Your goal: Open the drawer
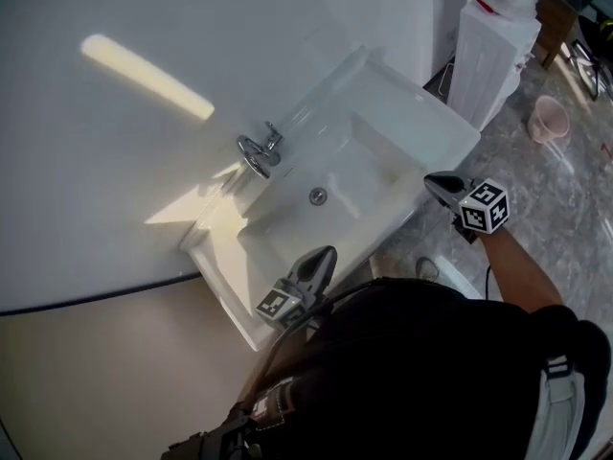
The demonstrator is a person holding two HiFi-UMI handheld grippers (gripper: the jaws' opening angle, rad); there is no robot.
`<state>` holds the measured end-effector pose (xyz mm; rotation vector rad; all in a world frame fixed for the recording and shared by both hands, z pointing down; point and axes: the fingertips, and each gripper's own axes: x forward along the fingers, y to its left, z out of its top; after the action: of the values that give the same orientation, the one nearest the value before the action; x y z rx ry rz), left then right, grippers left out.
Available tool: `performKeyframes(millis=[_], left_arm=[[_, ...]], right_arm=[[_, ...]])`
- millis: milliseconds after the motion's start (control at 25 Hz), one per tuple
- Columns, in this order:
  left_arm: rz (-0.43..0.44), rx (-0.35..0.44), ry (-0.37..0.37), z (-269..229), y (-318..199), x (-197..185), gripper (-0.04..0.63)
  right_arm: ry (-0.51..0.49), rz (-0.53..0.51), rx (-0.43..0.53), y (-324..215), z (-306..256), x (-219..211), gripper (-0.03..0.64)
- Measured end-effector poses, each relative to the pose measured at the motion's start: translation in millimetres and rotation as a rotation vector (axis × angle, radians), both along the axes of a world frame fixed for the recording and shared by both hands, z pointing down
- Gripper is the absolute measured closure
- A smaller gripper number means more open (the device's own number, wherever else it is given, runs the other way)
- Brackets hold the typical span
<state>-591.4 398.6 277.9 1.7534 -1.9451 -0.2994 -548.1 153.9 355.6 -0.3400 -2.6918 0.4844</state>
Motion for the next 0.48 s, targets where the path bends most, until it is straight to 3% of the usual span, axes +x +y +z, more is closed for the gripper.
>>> performKeyframes(millis=[480], left_arm=[[0.323,-0.194,0.107,108,-112,79,0.594]], right_arm=[[0.029,0.162,-0.068,-88,103,49,0.615]])
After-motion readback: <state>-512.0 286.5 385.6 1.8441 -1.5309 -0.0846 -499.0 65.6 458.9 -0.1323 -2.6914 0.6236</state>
